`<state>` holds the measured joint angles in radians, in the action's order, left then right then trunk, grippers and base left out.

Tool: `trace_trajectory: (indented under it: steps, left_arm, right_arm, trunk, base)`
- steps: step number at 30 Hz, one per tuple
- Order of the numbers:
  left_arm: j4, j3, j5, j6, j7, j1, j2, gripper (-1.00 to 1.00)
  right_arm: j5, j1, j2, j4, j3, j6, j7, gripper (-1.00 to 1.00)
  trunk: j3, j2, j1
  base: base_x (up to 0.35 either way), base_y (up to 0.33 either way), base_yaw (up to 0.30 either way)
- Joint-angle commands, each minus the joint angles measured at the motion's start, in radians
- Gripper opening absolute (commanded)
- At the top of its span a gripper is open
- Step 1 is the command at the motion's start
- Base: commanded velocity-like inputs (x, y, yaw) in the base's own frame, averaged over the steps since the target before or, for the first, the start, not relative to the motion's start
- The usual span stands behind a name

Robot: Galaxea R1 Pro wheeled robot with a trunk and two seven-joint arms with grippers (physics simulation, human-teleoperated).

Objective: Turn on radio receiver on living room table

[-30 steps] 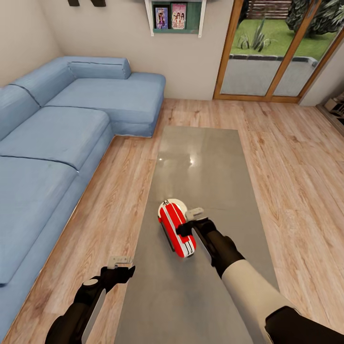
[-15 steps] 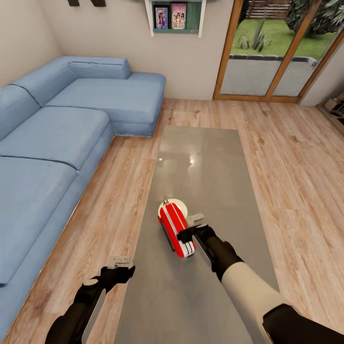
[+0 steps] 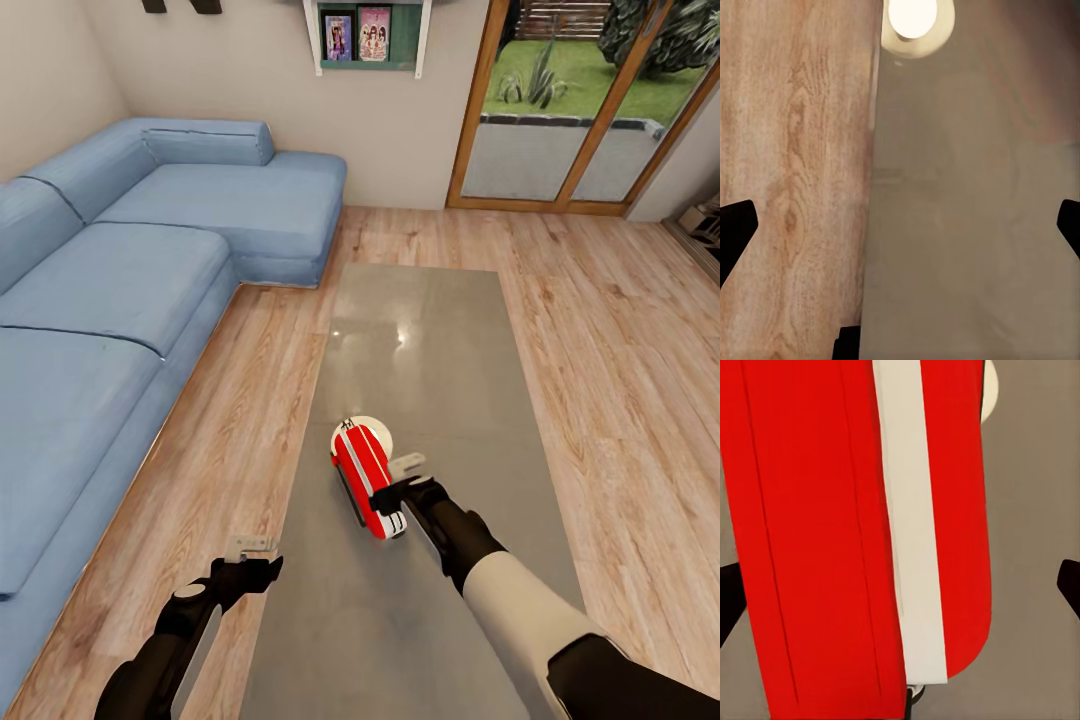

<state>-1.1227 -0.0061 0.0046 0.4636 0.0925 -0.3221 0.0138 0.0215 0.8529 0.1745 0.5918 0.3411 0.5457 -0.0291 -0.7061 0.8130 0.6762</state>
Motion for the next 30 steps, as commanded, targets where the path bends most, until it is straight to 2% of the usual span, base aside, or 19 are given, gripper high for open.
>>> trace_trajectory:
  steps: [1, 13, 19, 27, 28, 30]
  left_arm:
    - [0.000, 0.000, 0.000, 0.000, 0.000, 0.000, 0.000, 1.00]
    - [0.000, 0.000, 0.000, 0.000, 0.000, 0.000, 0.000, 1.00]
    - [0.001, 0.000, 0.000, 0.000, 0.000, 0.000, 0.000, 1.00]
    - [0.001, 0.000, 0.000, 0.000, 0.000, 0.000, 0.000, 1.00]
    - [0.001, 0.000, 0.000, 0.000, 0.000, 0.000, 0.000, 1.00]
    - [0.001, 0.000, 0.000, 0.000, 0.000, 0.000, 0.000, 1.00]
  right_arm:
    - [0.000, 0.000, 0.000, 0.000, 0.001, 0.000, 0.000, 1.00]
    - [0.001, 0.000, 0.000, -0.006, 0.002, -0.003, 0.000, 1.00]
    - [0.001, 0.000, 0.000, -0.045, 0.003, -0.041, 0.000, 1.00]
    - [-0.001, 0.000, 0.000, -0.058, 0.005, -0.054, 0.000, 1.00]
    - [-0.001, 0.000, 0.000, -0.058, 0.005, -0.054, 0.000, -1.00]
    - [-0.001, 0.000, 0.000, -0.058, 0.005, -0.055, 0.000, -1.00]
  trunk:
    - [0.000, 0.000, 0.000]
    - [0.000, 0.000, 0.000]
    - [0.000, 0.000, 0.000]
    - [0.000, 0.000, 0.000]
    - [0.000, 0.000, 0.000]
    - [0.000, 0.000, 0.000]
  base:
    - [0.000, 0.000, 0.000]
    - [0.000, 0.000, 0.000]
    - [0.000, 0.000, 0.000]
    - [0.000, 0.000, 0.000]
    - [0.000, 0.000, 0.000]
    - [0.000, 0.000, 0.000]
